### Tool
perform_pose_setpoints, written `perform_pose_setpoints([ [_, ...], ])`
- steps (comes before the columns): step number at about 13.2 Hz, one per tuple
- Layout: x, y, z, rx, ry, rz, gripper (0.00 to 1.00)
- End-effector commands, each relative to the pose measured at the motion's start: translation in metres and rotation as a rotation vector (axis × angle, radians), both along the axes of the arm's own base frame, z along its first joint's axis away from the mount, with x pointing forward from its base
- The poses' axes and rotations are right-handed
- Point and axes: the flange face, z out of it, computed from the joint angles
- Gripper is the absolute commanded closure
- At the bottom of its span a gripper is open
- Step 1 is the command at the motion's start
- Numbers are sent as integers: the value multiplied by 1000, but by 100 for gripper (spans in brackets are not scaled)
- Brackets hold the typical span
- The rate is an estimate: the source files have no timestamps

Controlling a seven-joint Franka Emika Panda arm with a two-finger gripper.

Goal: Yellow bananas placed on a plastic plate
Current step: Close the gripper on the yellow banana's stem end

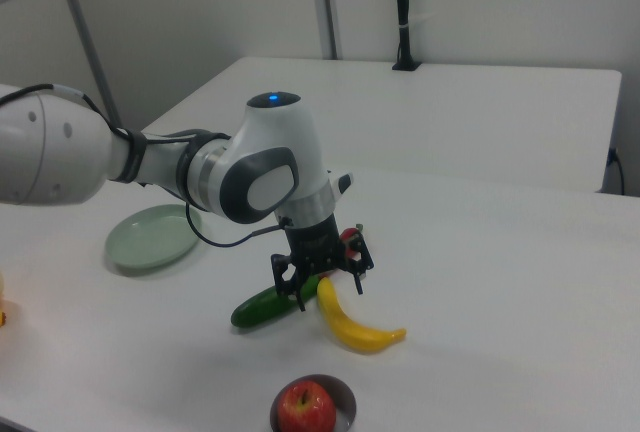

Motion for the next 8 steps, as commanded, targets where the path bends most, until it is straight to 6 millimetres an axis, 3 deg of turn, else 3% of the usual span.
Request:
perform_pose_setpoints([
  [1, 4, -4, -24, -22, -12, 27, 0],
  [4, 8, -5, -43, -43, -8, 44, 0],
  [8, 9, -5, -51, -45, 2, 45, 0],
])
